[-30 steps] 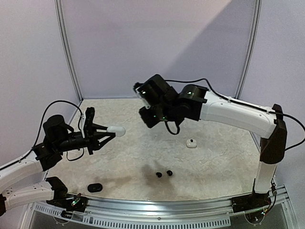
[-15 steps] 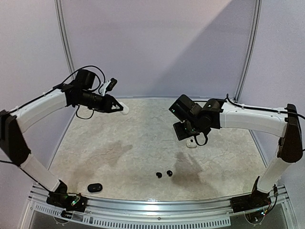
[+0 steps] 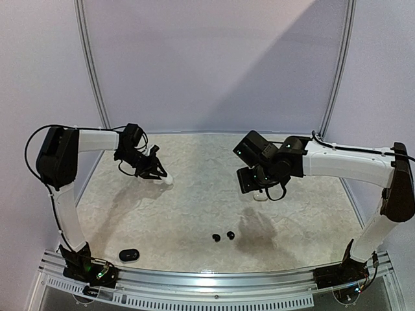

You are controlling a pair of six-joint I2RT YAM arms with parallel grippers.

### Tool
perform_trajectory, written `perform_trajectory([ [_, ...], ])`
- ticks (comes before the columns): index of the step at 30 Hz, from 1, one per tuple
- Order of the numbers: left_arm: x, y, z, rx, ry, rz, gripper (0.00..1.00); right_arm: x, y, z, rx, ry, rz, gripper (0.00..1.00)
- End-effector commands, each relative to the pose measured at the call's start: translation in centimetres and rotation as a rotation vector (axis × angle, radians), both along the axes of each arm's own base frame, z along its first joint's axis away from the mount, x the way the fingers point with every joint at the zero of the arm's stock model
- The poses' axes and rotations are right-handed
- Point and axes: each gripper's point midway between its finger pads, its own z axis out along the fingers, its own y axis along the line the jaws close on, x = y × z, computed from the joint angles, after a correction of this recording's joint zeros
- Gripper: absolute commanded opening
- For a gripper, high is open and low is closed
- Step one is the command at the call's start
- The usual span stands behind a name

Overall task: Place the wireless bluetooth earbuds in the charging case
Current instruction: Place the charging case with the earbuds at the center of the board, then pick up the charging case from the corner of the board.

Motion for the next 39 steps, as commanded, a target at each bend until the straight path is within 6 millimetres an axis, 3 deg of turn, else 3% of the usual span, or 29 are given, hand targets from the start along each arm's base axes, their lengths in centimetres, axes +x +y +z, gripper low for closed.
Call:
perform_trajectory([
  [1,0.7,0.8,-2.1,-0.013,0.003,0.089,0.05,-0.7,0.6,1.0,0.066,0.006,-0.022,0.63],
  [6,-1.4,1.9,-3.7,0.025,0.072,0.127,0.57,-0.5,1.9,1.5,0.069,0.006,-0.008,0.66],
  [9,-2.2,3.3,-3.0,0.096,0.075,0.156,0.97,-0.1,2.6,2.1,0.057,-0.003,0.015,0.67],
  [13,-3.0,5.5,0.6,0.236,0.010,0.136,0.99,0.6,3.6,3.0,0.047,-0.033,0.062,0.69],
  [17,-5.2,6.1,5.6,0.305,-0.146,-0.063,0.99,1.2,4.9,3.7,0.051,-0.064,0.123,0.70],
  [19,-7.6,5.0,7.7,0.281,-0.260,-0.263,0.98,1.5,5.5,3.9,0.047,-0.081,0.146,0.71],
  [22,-15.2,2.9,9.0,0.303,-0.420,-0.837,0.92,2.0,6.0,4.1,0.029,-0.103,0.178,0.71],
  [25,-23.9,4.2,8.2,0.325,-0.369,-1.323,0.92,2.3,6.5,4.3,0.018,-0.122,0.213,0.72],
  [27,-27.8,6.4,6.5,0.385,-0.272,-1.528,0.93,2.5,6.9,4.5,0.005,-0.131,0.236,0.74],
  [28,-28.6,7.3,5.6,0.438,-0.254,-1.593,0.94,2.6,7.1,4.6,0.001,-0.135,0.242,0.74],
  [31,-28.5,8.3,3.5,0.574,-0.303,-1.692,0.98,2.8,7.3,4.3,-0.024,-0.135,0.255,0.76],
  [39,-28.2,6.6,-1.0,0.672,-0.305,-1.715,0.99,2.4,6.4,2.9,-0.068,-0.100,0.247,0.78],
])
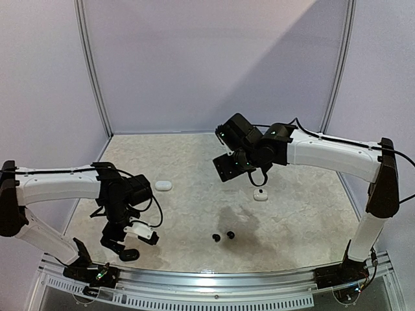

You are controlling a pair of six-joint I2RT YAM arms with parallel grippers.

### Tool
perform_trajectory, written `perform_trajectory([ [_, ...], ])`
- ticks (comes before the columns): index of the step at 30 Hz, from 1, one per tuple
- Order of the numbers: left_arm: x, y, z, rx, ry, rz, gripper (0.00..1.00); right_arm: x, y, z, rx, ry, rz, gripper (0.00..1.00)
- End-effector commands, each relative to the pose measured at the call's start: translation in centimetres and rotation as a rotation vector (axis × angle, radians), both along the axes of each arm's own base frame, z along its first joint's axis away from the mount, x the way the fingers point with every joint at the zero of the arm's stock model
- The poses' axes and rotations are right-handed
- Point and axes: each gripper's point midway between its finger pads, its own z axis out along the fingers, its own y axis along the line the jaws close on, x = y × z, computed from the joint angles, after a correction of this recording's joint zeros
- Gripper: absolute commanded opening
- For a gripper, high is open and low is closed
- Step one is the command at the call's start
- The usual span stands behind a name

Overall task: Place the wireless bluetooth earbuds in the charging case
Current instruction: Pick up the charging case from the corner of the board.

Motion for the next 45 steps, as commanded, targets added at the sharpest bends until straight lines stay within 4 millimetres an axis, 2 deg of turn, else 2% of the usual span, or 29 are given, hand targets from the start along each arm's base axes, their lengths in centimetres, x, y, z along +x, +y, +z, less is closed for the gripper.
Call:
perform_trajectory([
  [1,0.7,-1.0,-2.4,0.030,-0.070,-0.044,0.99,-0.5,-0.4,-1.5,-0.048,0.029,-0.002,0.78],
  [5,0.7,-1.5,-4.5,0.043,-0.094,-0.026,0.94,-0.8,-1.0,-2.2,-0.051,0.047,-0.022,0.78],
  [7,0.4,-1.6,-4.7,0.050,-0.076,-0.025,0.90,-0.9,-1.2,-2.4,-0.053,0.053,-0.028,0.78],
  [13,0.2,-1.4,-4.9,0.083,-0.040,-0.070,0.88,-0.9,-1.3,-2.5,-0.061,0.052,-0.031,0.78],
  [15,1.1,-1.1,-5.1,0.122,-0.064,-0.115,0.84,-0.8,-1.4,-2.4,-0.066,0.048,-0.031,0.78],
  [18,4.1,-0.7,-5.9,0.181,-0.205,-0.178,0.83,-0.9,-1.5,-2.3,-0.072,0.045,-0.034,0.78],
  [22,5.0,-1.0,-6.1,0.170,-0.221,-0.187,0.78,-1.0,-1.9,-2.2,-0.085,0.045,-0.031,0.78],
  [25,4.4,-1.8,-5.7,0.121,-0.174,-0.185,0.69,-1.1,-2.2,-2.2,-0.092,0.040,-0.035,0.78],
  [27,3.1,-2.1,-5.4,0.077,-0.110,-0.214,0.61,-1.1,-2.3,-2.1,-0.091,0.037,-0.036,0.78],
  [30,1.3,-1.5,-5.7,0.043,-0.041,-0.258,0.55,-1.1,-2.4,-2.1,-0.090,0.037,-0.038,0.78],
  [34,0.9,-1.5,-5.9,0.032,-0.029,-0.250,0.37,-1.3,-2.6,-2.2,-0.090,0.039,-0.045,0.78],
  [37,1.4,-2.5,-5.2,-0.003,-0.047,-0.202,0.20,-1.3,-2.7,-2.0,-0.079,0.038,-0.049,0.78],
  [40,2.4,-4.0,-3.4,-0.063,-0.074,-0.127,0.03,-1.3,-2.5,-1.1,-0.032,0.026,-0.051,0.78],
  [41,2.9,-4.3,-2.6,-0.080,-0.092,-0.103,0.00,-1.4,-2.4,-0.4,-0.008,0.016,-0.047,0.78],
  [43,3.8,-5.6,-0.5,-0.151,-0.112,-0.048,0.00,-1.2,-1.9,1.1,0.067,-0.001,-0.040,0.78],
  [45,5.7,-7.1,2.9,-0.249,-0.164,0.027,0.00,-1.4,-1.0,2.9,0.175,-0.002,-0.018,0.78],
])
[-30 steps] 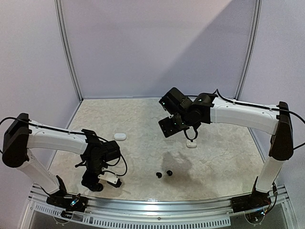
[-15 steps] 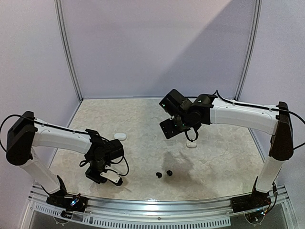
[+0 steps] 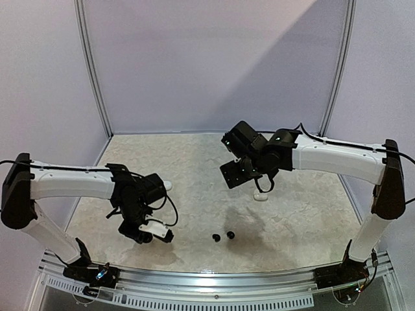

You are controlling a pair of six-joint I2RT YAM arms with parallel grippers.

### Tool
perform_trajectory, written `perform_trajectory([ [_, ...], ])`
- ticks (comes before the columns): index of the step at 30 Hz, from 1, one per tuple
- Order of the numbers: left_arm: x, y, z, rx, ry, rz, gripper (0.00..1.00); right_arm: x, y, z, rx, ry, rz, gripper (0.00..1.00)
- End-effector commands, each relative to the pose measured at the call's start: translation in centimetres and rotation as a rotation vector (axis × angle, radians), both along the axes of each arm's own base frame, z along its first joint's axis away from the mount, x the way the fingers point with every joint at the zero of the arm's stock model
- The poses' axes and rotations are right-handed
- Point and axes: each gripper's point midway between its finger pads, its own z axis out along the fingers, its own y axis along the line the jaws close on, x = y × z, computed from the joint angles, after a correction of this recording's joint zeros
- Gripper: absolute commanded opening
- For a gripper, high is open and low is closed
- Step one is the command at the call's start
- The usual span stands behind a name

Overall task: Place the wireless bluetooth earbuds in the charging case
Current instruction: Pass from the left arm to the right

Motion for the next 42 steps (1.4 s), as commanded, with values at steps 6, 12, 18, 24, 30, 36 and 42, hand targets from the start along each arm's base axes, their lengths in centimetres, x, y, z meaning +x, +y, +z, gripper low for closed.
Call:
perform_trajectory([
  [6,7.3,-6.9,16.5,-0.668,-0.352,0.195,0.00,-1.6,5.8,10.8,0.496,-0.015,0.162,0.70],
  [12,9.6,-8.6,21.6,-0.926,-0.578,0.212,0.00,-5.4,12.9,14.6,0.716,0.061,0.379,0.62],
  [18,11.0,-8.9,22.1,-0.920,-0.587,0.298,0.00,-7.2,16.9,13.5,0.745,0.142,0.443,0.56],
  [24,11.0,-9.2,22.7,-0.955,-0.592,0.309,0.00,-7.2,18.8,11.4,0.717,0.195,0.431,0.53],
  [30,10.7,-9.5,22.9,-0.975,-0.592,0.299,0.00,-6.9,20.0,9.4,0.711,0.232,0.421,0.45],
  [36,11.0,-9.3,22.9,-0.967,-0.617,0.313,0.00,-6.4,20.1,8.4,0.680,0.234,0.394,0.41],
  [42,10.3,-9.7,23.2,-0.985,-0.605,0.292,0.00,-6.2,20.0,8.5,0.673,0.215,0.394,0.07],
])
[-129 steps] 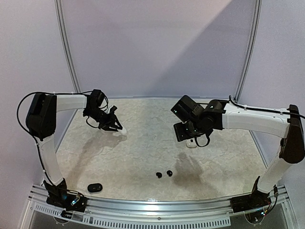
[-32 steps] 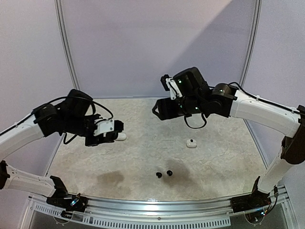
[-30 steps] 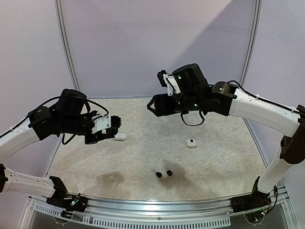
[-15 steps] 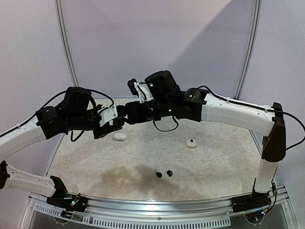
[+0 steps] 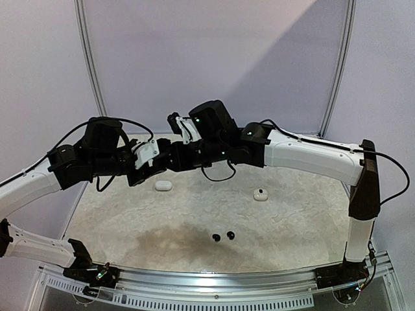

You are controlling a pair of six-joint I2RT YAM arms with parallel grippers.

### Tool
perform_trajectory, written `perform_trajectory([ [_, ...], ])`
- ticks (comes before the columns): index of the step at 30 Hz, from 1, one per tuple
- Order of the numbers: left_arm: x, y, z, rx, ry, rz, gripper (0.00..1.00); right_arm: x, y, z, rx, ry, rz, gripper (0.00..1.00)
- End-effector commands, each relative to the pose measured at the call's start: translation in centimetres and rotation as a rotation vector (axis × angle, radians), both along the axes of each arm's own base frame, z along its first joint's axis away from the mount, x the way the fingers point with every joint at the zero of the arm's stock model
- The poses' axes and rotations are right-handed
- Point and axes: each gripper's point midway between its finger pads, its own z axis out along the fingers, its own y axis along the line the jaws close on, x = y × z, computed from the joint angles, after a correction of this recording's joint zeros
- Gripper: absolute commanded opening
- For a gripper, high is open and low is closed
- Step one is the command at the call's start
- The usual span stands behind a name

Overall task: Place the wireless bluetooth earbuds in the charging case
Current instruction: Pass from the left arm to the right, then pass from the right arm to the left

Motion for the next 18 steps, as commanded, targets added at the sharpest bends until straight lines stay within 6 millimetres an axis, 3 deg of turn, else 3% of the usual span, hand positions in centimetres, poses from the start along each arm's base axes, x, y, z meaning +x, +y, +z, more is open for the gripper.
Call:
perform_trajectory([
  [1,-0.9,-0.9,1.2,-0.049,-0.021,-0.038,0.00,0.1,0.2,-1.1,-0.036,-0.018,0.000,0.04],
  [2,-1.0,-1.0,1.2,-0.053,-0.017,-0.043,0.01,0.2,0.0,-0.9,-0.036,-0.028,-0.005,0.03],
  [3,-1.2,-1.0,1.2,-0.056,-0.010,-0.049,0.14,0.2,-0.1,-0.7,-0.036,-0.041,-0.005,0.01],
  [6,-2.1,-0.9,1.2,-0.074,0.029,-0.065,0.72,0.2,-1.2,0.1,-0.024,-0.076,-0.001,0.00],
  [8,-3.1,-0.8,1.4,-0.091,0.057,-0.092,0.96,0.3,-2.1,0.9,-0.009,-0.106,0.008,0.00],
  [12,-5.6,-0.7,1.7,-0.148,0.135,-0.158,0.99,-0.5,-4.5,4.0,0.055,-0.204,0.059,0.00],
  [13,-6.7,-0.9,2.1,-0.177,0.170,-0.197,0.99,-1.2,-5.4,5.7,0.084,-0.251,0.087,0.00],
  [15,-8.7,-1.1,3.0,-0.238,0.231,-0.274,0.99,-2.6,-6.5,7.2,0.125,-0.304,0.154,0.00],
  [18,-11.0,-1.6,4.6,-0.332,0.336,-0.357,0.99,-6.0,-8.1,10.4,0.241,-0.410,0.301,0.00],
])
